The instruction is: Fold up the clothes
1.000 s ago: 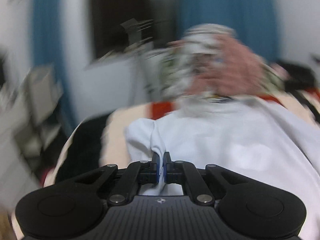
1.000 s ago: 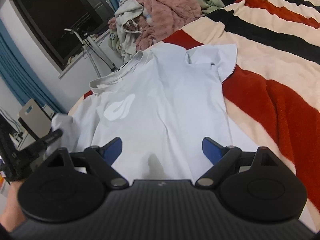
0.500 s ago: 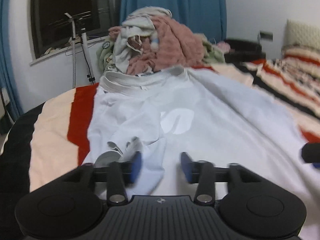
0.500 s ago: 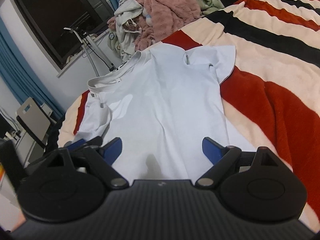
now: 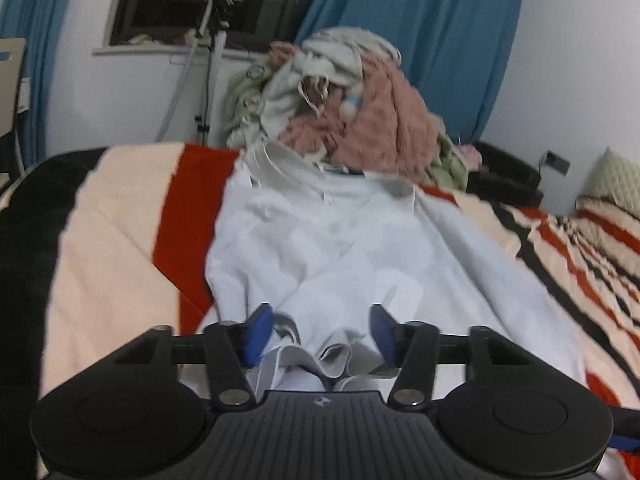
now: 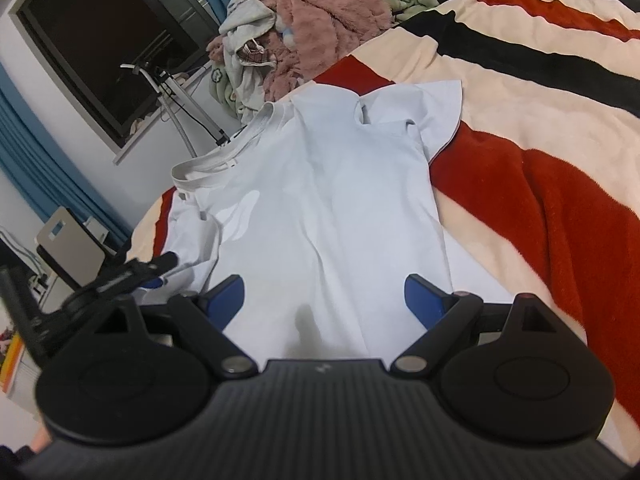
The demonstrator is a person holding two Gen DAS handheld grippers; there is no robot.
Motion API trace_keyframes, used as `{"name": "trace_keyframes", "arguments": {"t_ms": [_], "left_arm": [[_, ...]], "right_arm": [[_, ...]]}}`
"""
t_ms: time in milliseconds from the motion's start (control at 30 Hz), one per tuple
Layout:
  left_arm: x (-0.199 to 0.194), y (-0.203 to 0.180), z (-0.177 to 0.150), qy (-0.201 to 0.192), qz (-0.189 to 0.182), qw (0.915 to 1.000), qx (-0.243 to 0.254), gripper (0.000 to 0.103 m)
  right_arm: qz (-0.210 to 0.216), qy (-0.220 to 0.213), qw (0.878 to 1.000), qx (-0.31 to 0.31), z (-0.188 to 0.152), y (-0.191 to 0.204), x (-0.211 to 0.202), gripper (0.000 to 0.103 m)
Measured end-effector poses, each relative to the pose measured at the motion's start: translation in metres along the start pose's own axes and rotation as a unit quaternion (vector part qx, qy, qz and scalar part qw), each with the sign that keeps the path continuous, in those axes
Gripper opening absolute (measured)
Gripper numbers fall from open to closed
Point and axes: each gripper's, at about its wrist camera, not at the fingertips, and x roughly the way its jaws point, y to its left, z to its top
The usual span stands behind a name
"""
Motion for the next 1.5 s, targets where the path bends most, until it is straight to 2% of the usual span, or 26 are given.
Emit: {"name": "trace_keyframes", "arguments": {"t_ms": [67, 133, 167, 300, 367, 467, 500, 567, 667, 733, 867, 933, 1000, 1033, 1100, 1167, 1267, 1400, 1500], "left_arm": [[0.014, 0.007, 0.002, 0.012, 0.012, 0.9998, -0.012, 0.037], [0.018, 0.019, 0.006, 0.007, 0.015, 0.9988, -0.047, 0.013], [0.017, 0.027, 0.011, -0.001, 0.01, 0.9977, -0.067, 0.007], [0.006, 0.066, 0.041, -0.037, -0.008, 0.9884, -0.147, 0.004], [-0.006, 0.092, 0.069, -0.065, 0.006, 0.9835, -0.169, 0.003], [-0.018, 0.131, 0.115, -0.096, 0.08, 0.9799, -0.155, 0.003], [-0.017, 0.144, 0.128, -0.099, 0.117, 0.9774, -0.146, 0.003], [-0.015, 0.17, 0.154, -0.103, 0.191, 0.9681, -0.125, 0.003], [0.003, 0.206, 0.167, -0.08, 0.267, 0.9513, -0.131, 0.003], [0.016, 0.23, 0.174, -0.064, 0.316, 0.9368, -0.136, 0.003], [0.05, 0.264, 0.15, -0.021, 0.35, 0.9243, -0.15, 0.004], [0.062, 0.278, 0.133, -0.005, 0.339, 0.9229, -0.183, 0.008], [0.058, 0.28, 0.123, -0.01, 0.328, 0.9243, -0.195, 0.011], [0.058, 0.277, 0.123, -0.011, 0.334, 0.9242, -0.185, 0.021], [0.052, 0.268, 0.126, 0.0, 0.343, 0.9266, -0.154, 0.031], [0.042, 0.254, 0.125, 0.008, 0.339, 0.9322, -0.125, 0.034], [0.015, 0.226, 0.119, 0.01, 0.323, 0.9381, -0.123, 0.042], [-0.038, 0.176, 0.094, 0.006, 0.302, 0.945, -0.126, 0.048], [-0.075, 0.131, 0.071, 0.017, 0.284, 0.9515, -0.118, 0.048]], "right_arm": [[-0.003, 0.001, 1.0, -0.004, -0.001, 0.0, 0.003, 0.088], [-0.007, 0.001, 1.0, -0.011, -0.002, 0.001, 0.005, 0.088], [-0.009, 0.0, 1.0, -0.014, -0.002, 0.002, 0.006, 0.088], [-0.018, -0.003, 0.999, -0.026, -0.004, 0.005, 0.009, 0.088], [-0.022, -0.005, 0.999, -0.033, -0.004, 0.008, 0.011, 0.088], [-0.026, -0.011, 0.998, -0.047, -0.004, 0.015, 0.015, 0.088], [-0.027, -0.012, 0.998, -0.052, -0.004, 0.017, 0.017, 0.088], [-0.028, -0.014, 0.998, -0.058, -0.004, 0.021, 0.021, 0.088], [-0.032, -0.019, 0.997, -0.07, -0.002, 0.025, 0.026, 0.088], [-0.033, -0.026, 0.996, -0.077, -0.001, 0.027, 0.029, 0.088], [-0.035, -0.035, 0.994, -0.093, 0.0, 0.03, 0.036, 0.088], [-0.039, -0.038, 0.993, -0.106, -0.001, 0.032, 0.039, 0.088], [-0.04, -0.039, 0.992, -0.114, -0.002, 0.033, 0.043, 0.088], [-0.039, -0.039, 0.992, -0.117, -0.002, 0.034, 0.042, 0.088], [-0.036, -0.039, 0.991, -0.121, -0.003, 0.037, 0.042, 0.089], [-0.034, -0.04, 0.991, -0.126, -0.004, 0.039, 0.041, 0.088], [-0.03, -0.041, 0.99, -0.133, -0.005, 0.043, 0.039, 0.088], [-0.024, -0.044, 0.988, -0.144, -0.006, 0.048, 0.032, 0.088], [-0.019, -0.049, 0.988, -0.147, -0.007, 0.049, 0.019, 0.088]]}}
